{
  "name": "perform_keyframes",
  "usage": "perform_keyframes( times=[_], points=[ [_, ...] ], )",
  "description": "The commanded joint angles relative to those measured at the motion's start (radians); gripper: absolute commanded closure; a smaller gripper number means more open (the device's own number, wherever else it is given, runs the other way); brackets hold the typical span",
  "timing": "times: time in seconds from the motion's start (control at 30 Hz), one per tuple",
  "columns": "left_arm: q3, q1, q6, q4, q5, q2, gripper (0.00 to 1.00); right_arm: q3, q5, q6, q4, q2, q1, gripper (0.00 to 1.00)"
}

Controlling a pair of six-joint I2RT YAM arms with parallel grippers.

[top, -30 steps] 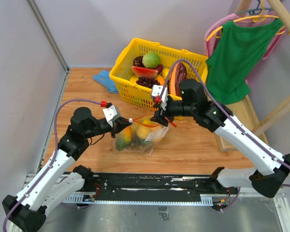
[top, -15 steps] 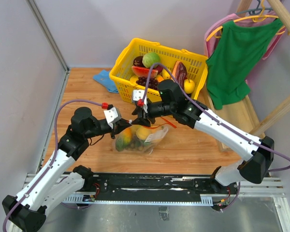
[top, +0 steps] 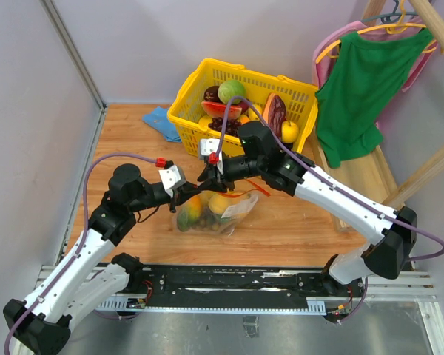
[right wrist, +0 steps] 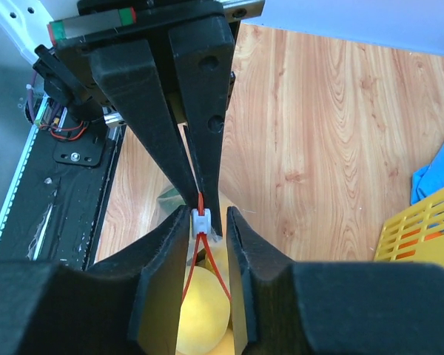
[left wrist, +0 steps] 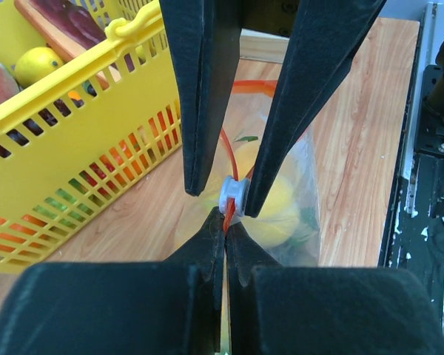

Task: Place the food in the zip-top bag and seal the zipper
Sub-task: Zip the zipper food storage bag at the center of the board.

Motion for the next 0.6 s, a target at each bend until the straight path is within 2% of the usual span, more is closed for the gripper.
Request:
perform_keyframes(
  times=[0.0,0.1,0.23,0.37,0.57],
  points=[
    [0.028,0.0,0.015,0.024,0.023,-0.018,1.0,0.036,-0.022,0.0,-0.01,0.017,0.011,0.73],
    [0.028,0.001,0.014,0.025,0.021,-0.019,1.0,0.038,-0.015,-0.006,-0.026,0.021,0.011,0.77],
    [0.026,0.001,0.013,0.027,0.017,-0.019,1.0,0.043,0.003,-0.025,-0.057,0.021,0.011,0.91],
    [0.024,0.001,0.006,0.027,-0.003,-0.021,1.0,0.043,0.041,-0.058,-0.102,0.01,0.01,0.99],
    [0.013,0.001,-0.009,0.038,-0.031,-0.029,1.0,0.02,0.106,-0.094,-0.133,-0.022,0.009,0.99]
  ],
)
